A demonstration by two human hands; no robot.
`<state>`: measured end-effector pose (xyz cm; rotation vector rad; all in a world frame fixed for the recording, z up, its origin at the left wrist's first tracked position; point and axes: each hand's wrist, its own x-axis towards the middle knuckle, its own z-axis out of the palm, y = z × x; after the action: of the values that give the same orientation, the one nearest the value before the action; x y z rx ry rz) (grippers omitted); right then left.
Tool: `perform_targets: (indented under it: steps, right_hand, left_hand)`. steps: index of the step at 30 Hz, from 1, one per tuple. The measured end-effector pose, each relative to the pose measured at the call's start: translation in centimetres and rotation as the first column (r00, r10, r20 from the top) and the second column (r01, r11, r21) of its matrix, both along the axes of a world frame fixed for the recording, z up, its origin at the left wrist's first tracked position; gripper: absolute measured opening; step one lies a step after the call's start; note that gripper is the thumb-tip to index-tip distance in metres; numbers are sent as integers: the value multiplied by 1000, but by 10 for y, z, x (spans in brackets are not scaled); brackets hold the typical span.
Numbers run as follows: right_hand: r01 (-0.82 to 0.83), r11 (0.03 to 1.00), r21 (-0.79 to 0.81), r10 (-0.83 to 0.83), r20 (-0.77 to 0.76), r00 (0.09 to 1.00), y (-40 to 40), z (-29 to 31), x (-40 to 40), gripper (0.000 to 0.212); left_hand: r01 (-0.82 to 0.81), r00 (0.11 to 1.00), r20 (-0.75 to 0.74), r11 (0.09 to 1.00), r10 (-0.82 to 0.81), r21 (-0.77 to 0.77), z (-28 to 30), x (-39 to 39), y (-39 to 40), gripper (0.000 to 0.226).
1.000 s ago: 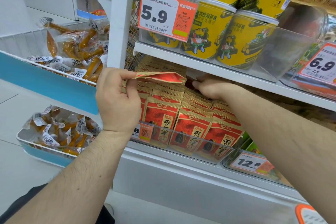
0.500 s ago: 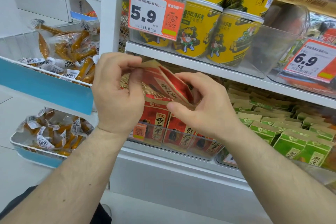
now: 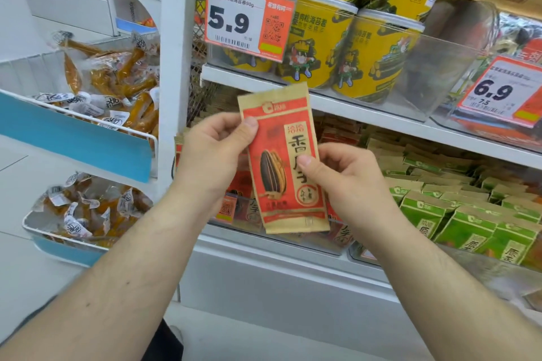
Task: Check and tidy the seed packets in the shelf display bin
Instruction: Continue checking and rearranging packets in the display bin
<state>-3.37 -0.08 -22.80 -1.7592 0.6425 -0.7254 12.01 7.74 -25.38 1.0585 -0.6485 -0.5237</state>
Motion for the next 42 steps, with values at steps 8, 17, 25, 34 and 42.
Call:
perform_targets:
  steps: [8,17,25,34,42]
  right_hand:
    - [133,991,29,-132,-18,991,-13,-21,-18,13]
    - [218,973,-80,-216,35,976,-9,-37,-28,29]
    - [192,977,94,-201,95,975,-7,-34,-36,41]
    - [228,966,123,-236,61,970,-16,-36,-37,41]
    - [69,991,113,-58,-102,993,-18,-38,-47,38]
  left_hand:
    - [162,968,145,948,-207,273,-22,-20,-5,23]
    - [271,939,128,916,-319,296,-28,-51,-12,26]
    - [399,911,11,887,-413,235,-31,-53,-13,53]
    - [452,882,-7,842,-471,295,-38,-54,-12,23]
    - [288,956,6,941,-294,180,-32,-50,-12,26]
